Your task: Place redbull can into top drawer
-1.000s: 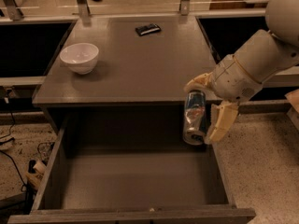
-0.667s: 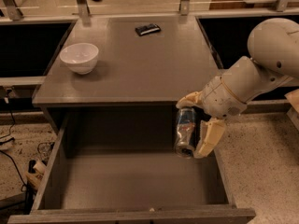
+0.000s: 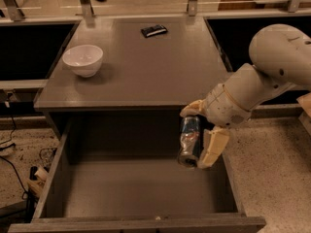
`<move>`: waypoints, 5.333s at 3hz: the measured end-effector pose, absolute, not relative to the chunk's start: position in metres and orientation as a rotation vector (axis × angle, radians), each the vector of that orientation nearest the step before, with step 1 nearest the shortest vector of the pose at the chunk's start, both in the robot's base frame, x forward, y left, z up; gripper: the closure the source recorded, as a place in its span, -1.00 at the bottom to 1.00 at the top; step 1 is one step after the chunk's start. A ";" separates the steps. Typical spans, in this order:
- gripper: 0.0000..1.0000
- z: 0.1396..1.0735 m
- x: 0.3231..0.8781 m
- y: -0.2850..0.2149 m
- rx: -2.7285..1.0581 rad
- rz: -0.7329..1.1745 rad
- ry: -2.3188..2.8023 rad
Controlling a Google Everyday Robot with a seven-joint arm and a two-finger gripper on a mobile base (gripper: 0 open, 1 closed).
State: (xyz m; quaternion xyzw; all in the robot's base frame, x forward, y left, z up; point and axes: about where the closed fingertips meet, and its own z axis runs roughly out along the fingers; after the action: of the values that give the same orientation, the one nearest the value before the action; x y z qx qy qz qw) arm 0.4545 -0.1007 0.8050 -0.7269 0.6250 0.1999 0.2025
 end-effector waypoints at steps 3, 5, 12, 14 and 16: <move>1.00 0.759 0.443 -0.070 -2.102 0.588 1.784; 1.00 0.729 0.445 -0.062 -2.105 0.438 1.967; 1.00 0.652 0.457 -0.045 -2.066 0.415 2.167; 1.00 0.631 0.456 -0.042 -2.024 0.461 2.202; 1.00 0.611 0.453 -0.036 -2.005 0.506 2.219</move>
Offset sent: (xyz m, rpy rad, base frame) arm -0.0101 0.0257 -0.0430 -0.0499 0.0542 0.0128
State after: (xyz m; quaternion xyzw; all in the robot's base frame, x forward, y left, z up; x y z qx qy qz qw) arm 0.4530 -0.0361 0.6108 -0.6601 0.7305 0.1667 0.0540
